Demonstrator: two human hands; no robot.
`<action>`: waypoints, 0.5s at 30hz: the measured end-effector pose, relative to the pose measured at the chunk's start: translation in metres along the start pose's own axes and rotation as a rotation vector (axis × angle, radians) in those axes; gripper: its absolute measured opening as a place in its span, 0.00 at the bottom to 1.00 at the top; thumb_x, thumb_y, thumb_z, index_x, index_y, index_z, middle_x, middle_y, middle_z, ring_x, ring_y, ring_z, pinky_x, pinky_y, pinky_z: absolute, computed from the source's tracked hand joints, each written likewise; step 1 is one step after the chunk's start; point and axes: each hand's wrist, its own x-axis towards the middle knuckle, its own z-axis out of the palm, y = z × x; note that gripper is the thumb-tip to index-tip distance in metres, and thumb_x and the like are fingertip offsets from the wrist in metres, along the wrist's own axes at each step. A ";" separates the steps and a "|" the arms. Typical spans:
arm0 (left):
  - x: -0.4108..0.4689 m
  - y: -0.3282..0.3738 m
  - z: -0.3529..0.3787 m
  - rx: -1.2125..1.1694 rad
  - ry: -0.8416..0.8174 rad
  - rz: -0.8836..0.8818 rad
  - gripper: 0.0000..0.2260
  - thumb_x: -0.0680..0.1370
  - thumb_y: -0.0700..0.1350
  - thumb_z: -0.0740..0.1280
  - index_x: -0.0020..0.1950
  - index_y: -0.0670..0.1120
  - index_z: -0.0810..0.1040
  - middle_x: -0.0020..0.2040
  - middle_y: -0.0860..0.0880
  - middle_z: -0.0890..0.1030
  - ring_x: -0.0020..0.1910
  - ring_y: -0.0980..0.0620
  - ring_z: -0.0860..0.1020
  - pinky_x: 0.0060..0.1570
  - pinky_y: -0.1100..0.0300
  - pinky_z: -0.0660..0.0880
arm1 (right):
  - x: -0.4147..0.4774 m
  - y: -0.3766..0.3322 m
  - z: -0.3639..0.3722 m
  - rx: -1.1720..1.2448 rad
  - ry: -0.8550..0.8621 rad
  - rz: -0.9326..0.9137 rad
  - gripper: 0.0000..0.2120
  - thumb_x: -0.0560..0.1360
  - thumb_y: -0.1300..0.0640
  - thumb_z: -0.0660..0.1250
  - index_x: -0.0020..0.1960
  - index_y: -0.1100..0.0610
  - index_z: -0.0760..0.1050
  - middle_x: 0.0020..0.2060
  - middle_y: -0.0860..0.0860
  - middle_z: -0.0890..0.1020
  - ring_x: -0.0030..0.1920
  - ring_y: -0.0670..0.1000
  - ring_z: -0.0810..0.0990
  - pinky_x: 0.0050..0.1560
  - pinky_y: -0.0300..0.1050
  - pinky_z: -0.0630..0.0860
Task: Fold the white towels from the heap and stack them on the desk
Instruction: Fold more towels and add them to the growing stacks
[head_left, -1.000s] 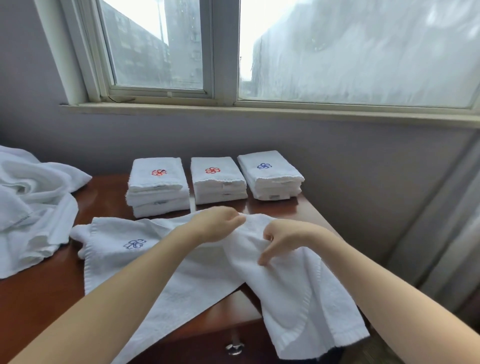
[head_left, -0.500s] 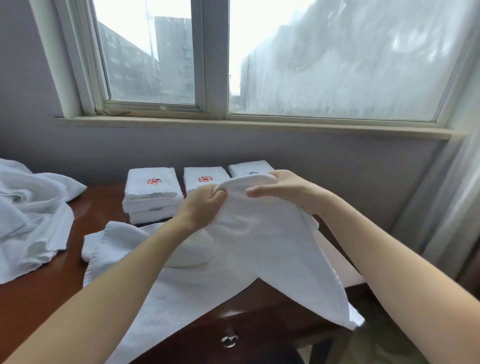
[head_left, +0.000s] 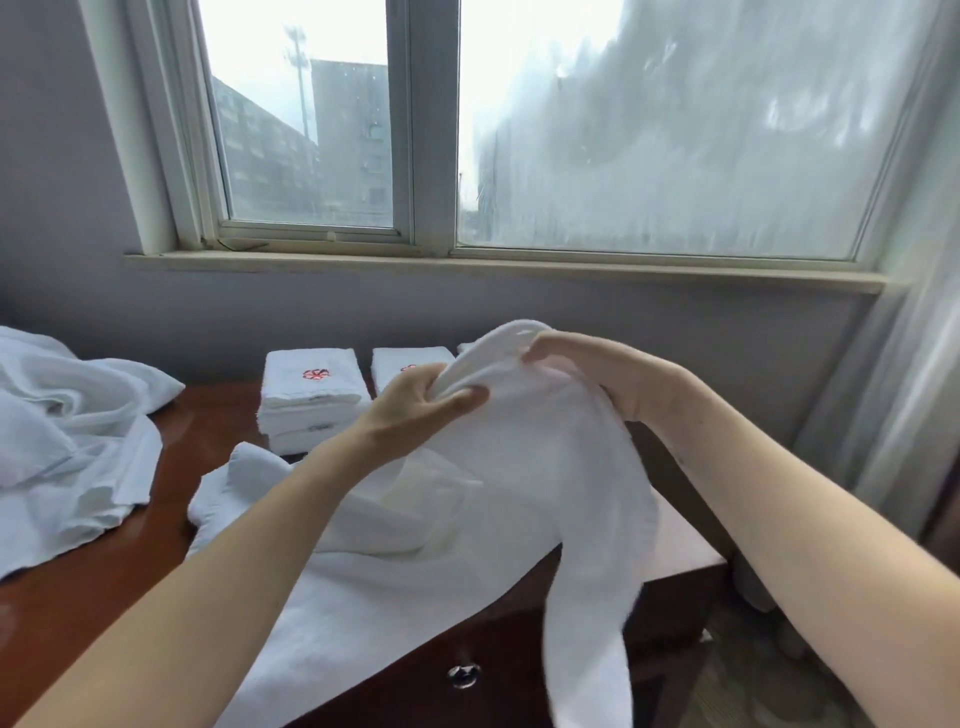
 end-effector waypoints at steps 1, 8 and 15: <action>0.002 0.008 -0.003 -0.063 -0.001 0.009 0.25 0.68 0.68 0.68 0.37 0.45 0.73 0.31 0.57 0.70 0.29 0.58 0.70 0.30 0.64 0.66 | -0.008 -0.006 -0.003 0.000 -0.079 0.041 0.18 0.70 0.47 0.70 0.56 0.54 0.84 0.50 0.57 0.85 0.46 0.55 0.84 0.45 0.45 0.80; 0.027 0.031 -0.031 -0.152 -0.154 -0.189 0.21 0.69 0.64 0.74 0.37 0.47 0.75 0.34 0.52 0.78 0.32 0.54 0.78 0.32 0.64 0.73 | -0.006 -0.032 -0.028 -0.204 -0.105 -0.164 0.20 0.68 0.64 0.67 0.60 0.54 0.79 0.53 0.58 0.84 0.52 0.60 0.83 0.52 0.57 0.80; 0.068 -0.028 0.022 0.605 0.219 -0.042 0.07 0.77 0.44 0.67 0.51 0.43 0.74 0.50 0.48 0.77 0.49 0.44 0.76 0.43 0.50 0.72 | 0.079 0.024 -0.057 -1.107 0.672 -0.337 0.12 0.69 0.67 0.58 0.48 0.54 0.72 0.47 0.49 0.75 0.49 0.54 0.75 0.43 0.48 0.70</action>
